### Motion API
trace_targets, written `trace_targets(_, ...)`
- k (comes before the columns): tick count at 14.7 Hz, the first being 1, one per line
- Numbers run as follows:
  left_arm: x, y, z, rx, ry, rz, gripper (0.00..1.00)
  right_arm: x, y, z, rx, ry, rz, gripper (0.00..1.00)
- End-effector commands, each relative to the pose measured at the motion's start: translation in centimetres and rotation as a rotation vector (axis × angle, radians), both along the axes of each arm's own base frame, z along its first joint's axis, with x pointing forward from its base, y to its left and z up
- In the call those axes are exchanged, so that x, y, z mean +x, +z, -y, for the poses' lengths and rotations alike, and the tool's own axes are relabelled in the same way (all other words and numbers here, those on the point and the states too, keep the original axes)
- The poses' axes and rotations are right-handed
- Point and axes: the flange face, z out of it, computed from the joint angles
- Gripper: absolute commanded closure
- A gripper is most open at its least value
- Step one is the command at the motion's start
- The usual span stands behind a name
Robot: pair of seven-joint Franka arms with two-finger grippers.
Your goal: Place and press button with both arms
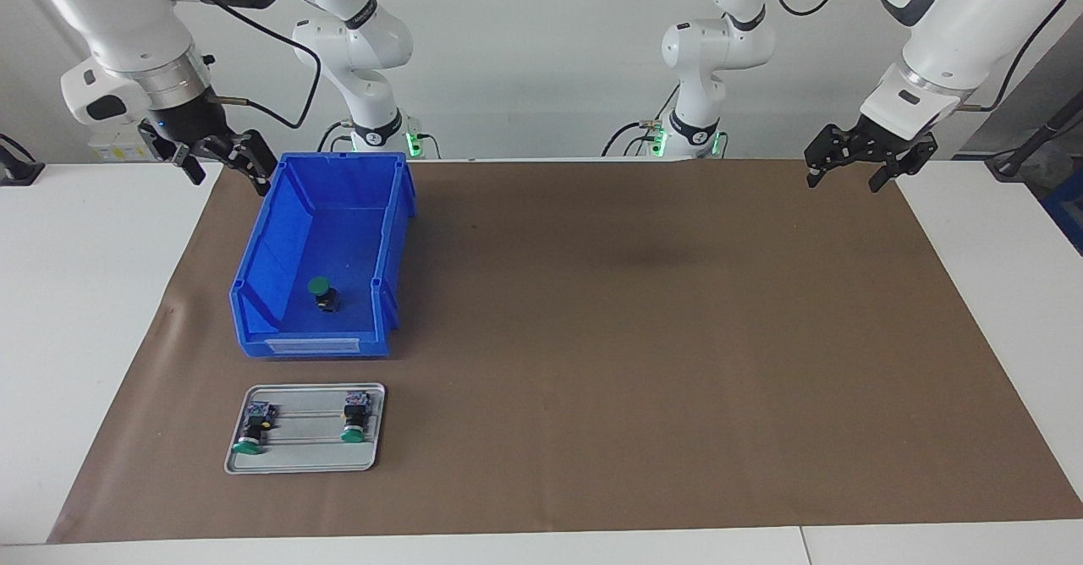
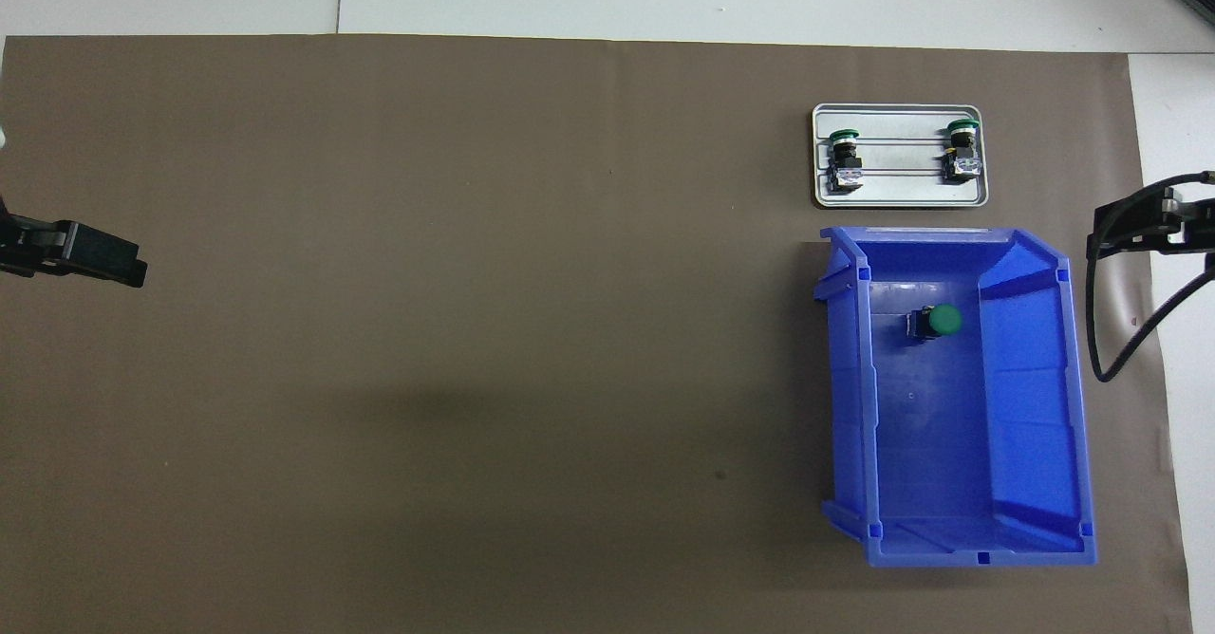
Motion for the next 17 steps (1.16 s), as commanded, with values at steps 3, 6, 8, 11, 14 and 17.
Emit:
trace_targets(3,-0.60,0.01,-0.39,0.016,-0.002,0.014,0.00,-0.28,0.58,-0.73,0.010,0.028,0.024,0.00)
trace_targets(6,-0.65,0.09,-0.39,0.016,-0.002,0.016,0.00,-0.34,0.64,-0.81,0.025,0.029,0.024,0.00)
trace_targets(8,-0.65,0.09,-0.39,0.016,-0.002,0.015,0.00,-0.36,0.63,-0.83,0.035,0.029,0.023,0.00)
trace_targets(11,-0.65,0.09,-0.39,0.016,-0.002,0.016,0.00,-0.45,0.54,-0.58,0.035,0.032,0.018,0.00)
trace_targets(14,-0.65,0.09,-0.39,0.016,-0.002,0.015,0.00,-0.49,0.51,-0.39,0.041,0.026,0.016,0.00)
trace_targets(17,-0.65,0.09,-0.39,0.016,-0.002,0.015,0.00,-0.52,0.61,-0.39,0.041,0.029,0.019,0.00)
